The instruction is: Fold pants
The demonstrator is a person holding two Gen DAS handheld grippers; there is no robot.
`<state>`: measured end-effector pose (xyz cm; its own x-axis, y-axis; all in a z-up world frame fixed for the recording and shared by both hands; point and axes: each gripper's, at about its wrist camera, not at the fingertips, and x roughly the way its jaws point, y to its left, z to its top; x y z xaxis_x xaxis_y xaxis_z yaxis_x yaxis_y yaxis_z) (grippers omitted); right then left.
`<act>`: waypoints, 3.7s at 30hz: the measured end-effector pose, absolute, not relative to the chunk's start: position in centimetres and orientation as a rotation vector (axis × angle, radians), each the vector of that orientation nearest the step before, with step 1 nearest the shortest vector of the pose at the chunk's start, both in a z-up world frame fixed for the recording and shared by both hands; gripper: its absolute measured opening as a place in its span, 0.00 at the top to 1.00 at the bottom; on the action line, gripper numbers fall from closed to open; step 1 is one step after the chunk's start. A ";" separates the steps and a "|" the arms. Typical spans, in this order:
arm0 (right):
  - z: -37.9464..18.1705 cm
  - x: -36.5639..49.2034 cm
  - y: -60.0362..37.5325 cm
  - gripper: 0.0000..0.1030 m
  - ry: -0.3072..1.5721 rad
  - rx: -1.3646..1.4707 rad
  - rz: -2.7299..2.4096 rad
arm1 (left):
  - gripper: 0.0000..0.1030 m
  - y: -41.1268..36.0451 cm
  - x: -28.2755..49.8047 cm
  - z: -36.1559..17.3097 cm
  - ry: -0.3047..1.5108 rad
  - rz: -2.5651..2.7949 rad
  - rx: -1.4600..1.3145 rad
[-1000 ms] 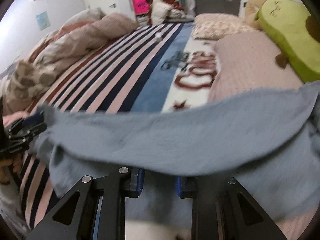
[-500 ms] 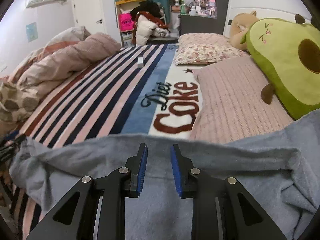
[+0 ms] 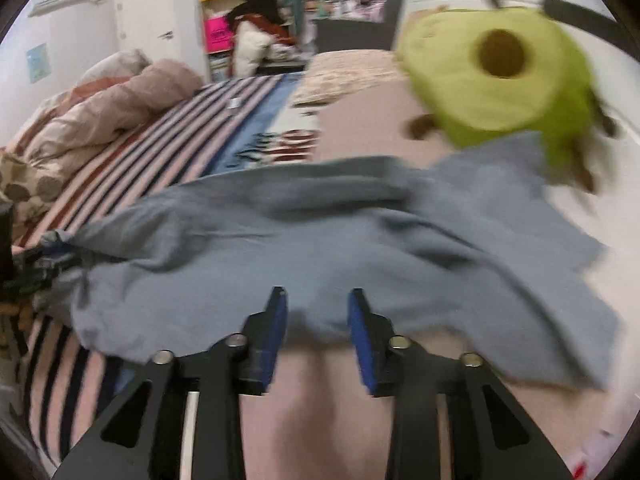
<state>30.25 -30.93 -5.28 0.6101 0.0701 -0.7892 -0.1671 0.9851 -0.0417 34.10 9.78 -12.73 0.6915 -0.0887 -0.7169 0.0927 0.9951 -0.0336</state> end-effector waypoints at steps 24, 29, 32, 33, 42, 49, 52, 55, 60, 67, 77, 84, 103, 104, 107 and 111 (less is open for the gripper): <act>-1.7 28.3 -43.9 0.25 0.726 -0.145 -0.097 | 0.30 0.3 30.2 -6.3 0.647 -0.326 -0.006; -2.9 30.1 -42.6 0.93 0.795 -0.228 -0.086 | 0.30 0.3 30.1 -7.0 0.649 -0.309 -0.017; -2.4 31.0 -41.9 0.97 0.783 -0.280 -0.141 | 0.30 0.5 30.4 -7.5 0.653 -0.293 -0.026; -2.1 31.2 -41.7 0.97 0.767 -0.289 -0.160 | 0.30 0.5 30.5 -7.6 0.654 -0.288 -0.029; 0.7 37.1 -40.8 0.97 0.704 -0.381 -0.227 | 0.30 1.7 31.4 -9.2 0.649 -0.211 -0.022; 0.0 42.4 -40.4 0.96 0.696 -0.427 -0.294 | 0.30 2.4 32.1 -10.4 0.663 -0.168 0.007; -1.3 43.7 -41.1 0.63 0.760 -0.385 -0.295 | 0.30 2.8 32.3 -10.9 0.670 -0.147 0.017; -1.3 42.7 -41.6 0.42 0.742 -0.350 -0.308 | 0.26 3.8 32.3 -11.1 0.669 -0.105 0.003; -0.5 38.5 -43.0 0.39 0.796 -0.123 -0.211 | 0.23 5.1 31.2 -9.9 0.641 -0.109 -0.064; -3.7 33.6 -44.0 0.37 0.913 0.188 -0.078 | 0.22 7.8 26.6 -9.9 0.665 -0.074 -0.178; -5.8 37.1 -41.7 0.38 0.853 0.204 -0.078 | 0.22 13.7 21.3 -14.6 0.839 0.031 -0.393; -6.8 38.1 -40.5 0.85 0.794 0.097 -0.178 | 0.18 14.8 21.1 -17.1 0.873 0.008 -0.555; -1.8 34.6 -39.5 0.98 0.596 0.033 -0.172 | 0.92 16.6 24.6 -14.3 0.702 0.097 -0.423; -1.3 34.2 -39.6 0.98 0.590 0.036 -0.174 | 0.93 16.6 24.2 -13.8 0.696 0.093 -0.419; -0.1 32.5 -40.1 0.99 0.571 0.047 -0.178 | 0.93 16.6 22.2 -11.9 0.680 0.082 -0.390; 1.5 29.2 -41.3 0.99 0.573 0.055 -0.190 | 0.93 16.6 19.2 -10.7 0.709 0.038 -0.387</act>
<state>29.20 -41.26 1.46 0.8235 -0.1631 -0.5433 0.1934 0.9811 -0.0014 19.21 16.60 -10.72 0.7614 -0.0957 -0.6411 -0.1641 0.9284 -0.3334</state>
